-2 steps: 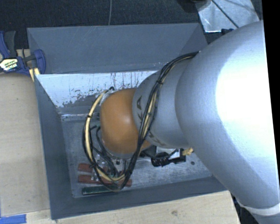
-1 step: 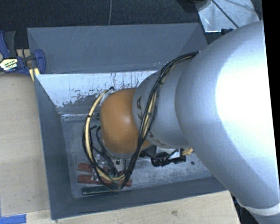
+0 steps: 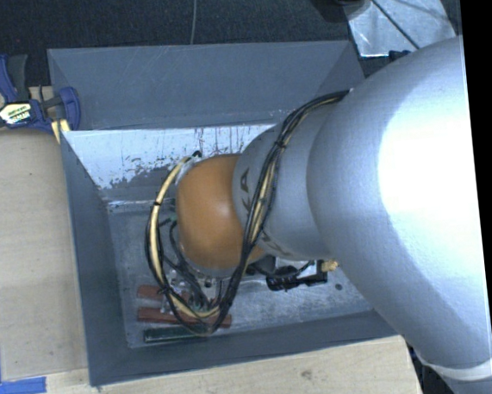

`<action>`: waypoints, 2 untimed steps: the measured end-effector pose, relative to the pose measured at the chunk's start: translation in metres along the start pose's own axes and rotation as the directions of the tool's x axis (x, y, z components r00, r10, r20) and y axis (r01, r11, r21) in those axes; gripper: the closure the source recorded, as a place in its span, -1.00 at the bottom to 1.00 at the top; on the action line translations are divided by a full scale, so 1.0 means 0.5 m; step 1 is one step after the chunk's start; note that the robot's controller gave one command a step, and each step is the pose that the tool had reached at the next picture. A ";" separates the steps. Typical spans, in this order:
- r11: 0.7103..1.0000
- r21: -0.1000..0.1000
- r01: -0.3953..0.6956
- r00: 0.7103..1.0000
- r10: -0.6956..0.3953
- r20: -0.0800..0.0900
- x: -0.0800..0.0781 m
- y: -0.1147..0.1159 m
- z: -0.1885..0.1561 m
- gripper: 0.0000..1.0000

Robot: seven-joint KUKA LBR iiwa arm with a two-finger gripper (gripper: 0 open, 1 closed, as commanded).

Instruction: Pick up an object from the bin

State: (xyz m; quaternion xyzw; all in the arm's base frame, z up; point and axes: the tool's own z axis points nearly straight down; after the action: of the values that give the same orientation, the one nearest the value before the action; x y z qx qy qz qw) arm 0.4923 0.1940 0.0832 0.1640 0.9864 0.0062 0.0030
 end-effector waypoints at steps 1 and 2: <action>1.000 0.004 0.000 1.000 0.000 0.003 0.000 -0.001 0.000 1.00; 1.000 0.015 0.000 1.000 0.000 -0.007 0.004 -0.005 -0.016 1.00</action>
Offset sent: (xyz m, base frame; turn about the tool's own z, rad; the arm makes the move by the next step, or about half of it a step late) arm 0.0000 0.0000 0.0623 0.0000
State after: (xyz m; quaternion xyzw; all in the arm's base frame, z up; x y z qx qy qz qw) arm 0.4895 0.1922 0.0909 0.1638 0.9865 -0.0004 -0.0016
